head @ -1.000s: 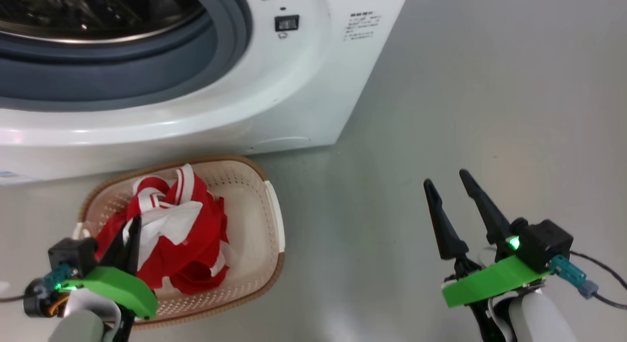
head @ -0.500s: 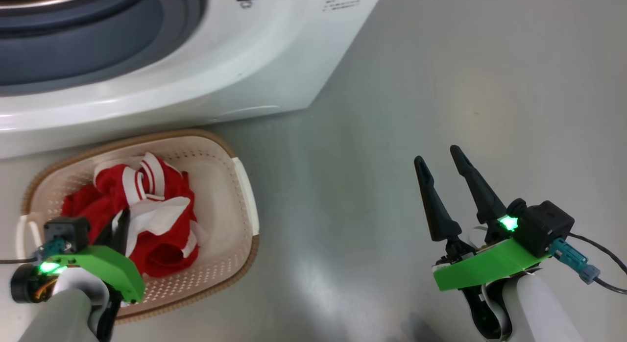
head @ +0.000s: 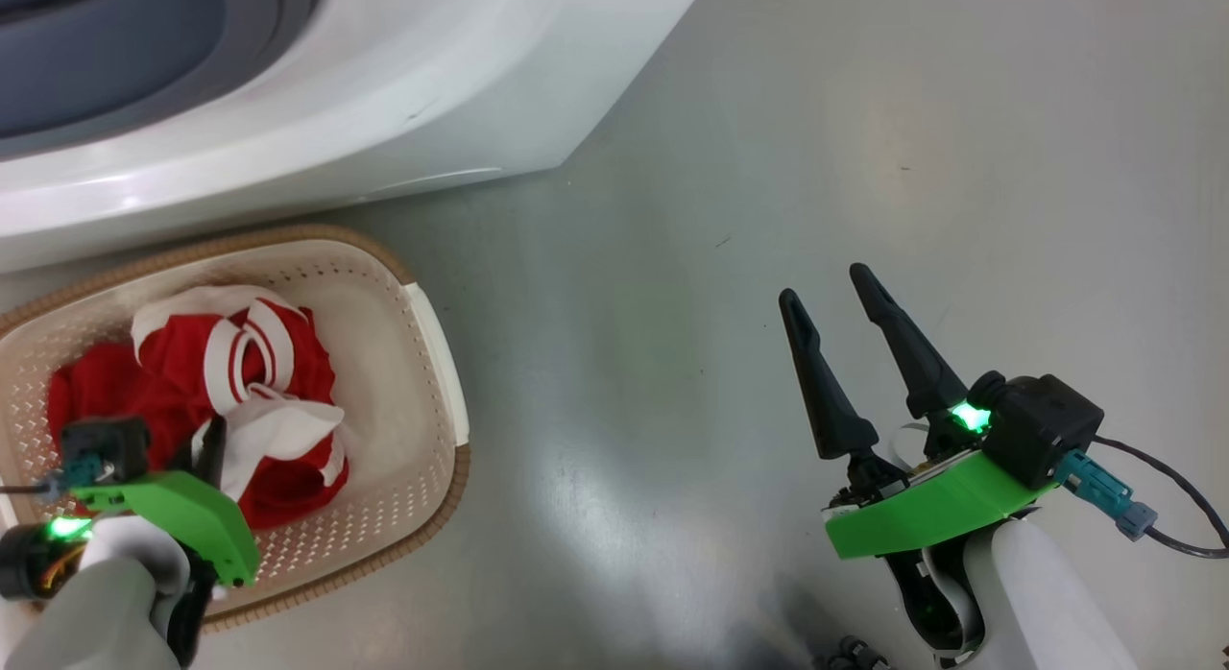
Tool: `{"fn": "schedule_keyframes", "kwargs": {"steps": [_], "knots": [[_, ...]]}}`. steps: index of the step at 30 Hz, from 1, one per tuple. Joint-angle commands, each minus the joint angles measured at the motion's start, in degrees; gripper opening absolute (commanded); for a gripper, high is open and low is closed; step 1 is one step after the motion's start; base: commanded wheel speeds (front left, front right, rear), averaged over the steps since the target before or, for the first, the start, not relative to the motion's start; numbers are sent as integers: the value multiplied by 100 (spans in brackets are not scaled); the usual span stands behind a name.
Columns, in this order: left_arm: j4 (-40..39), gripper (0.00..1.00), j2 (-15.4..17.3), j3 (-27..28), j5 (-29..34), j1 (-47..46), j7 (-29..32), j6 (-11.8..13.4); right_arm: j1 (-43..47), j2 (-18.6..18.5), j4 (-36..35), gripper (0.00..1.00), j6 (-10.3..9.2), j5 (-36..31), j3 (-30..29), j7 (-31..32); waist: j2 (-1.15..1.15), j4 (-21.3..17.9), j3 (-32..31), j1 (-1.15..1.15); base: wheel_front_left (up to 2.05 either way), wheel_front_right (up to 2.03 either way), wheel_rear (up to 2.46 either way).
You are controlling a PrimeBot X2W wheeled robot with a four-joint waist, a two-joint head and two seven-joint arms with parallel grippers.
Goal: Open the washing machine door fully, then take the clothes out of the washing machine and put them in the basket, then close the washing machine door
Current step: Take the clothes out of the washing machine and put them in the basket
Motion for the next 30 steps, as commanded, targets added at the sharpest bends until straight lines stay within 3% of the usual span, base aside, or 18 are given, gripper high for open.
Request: {"fn": "schedule_keyframes", "kwargs": {"steps": [1, 2, 3, 4, 5, 17, 30], "knots": [[25, 0, 192, 68, -87, -84, -70, -16, 27, 28, -128, 100, 9, 76, 116, -27, 0, 0, 6, 0, 0, 0, 0], [42, 0, 194, 26, -142, -115, -70, -16, 20, 28, -122, 100, 9, 73, 114, -27, 0, 5, 3, 0, 0, 0, 0], [52, 8, 196, -17, -193, -138, -70, -16, 13, 28, -115, 100, 9, 68, 112, -27, 0, 11, -4, 0, 0, 0, 0], [60, 49, 197, -63, -239, -153, -70, -16, 6, 28, -104, 100, 9, 62, 110, -27, 0, 17, -16, 0, 0, 0, 0], [68, 100, 196, -107, -286, -159, -70, -16, -2, 28, -91, 100, 9, 56, 108, -27, 0, 25, -37, 0, 0, 0, 0], [-134, 100, 205, -270, -696, -68, -70, -16, 63, 28, 64, 100, 9, -40, 13, -27, 0, 202, -498, 0, 0, 0, 0], [-879, 100, 130, 553, -357, 555, -70, -16, 315, 28, 352, 100, 9, -203, -174, -27, 0, 546, -1595, 0, 0, 0, 0]]}}
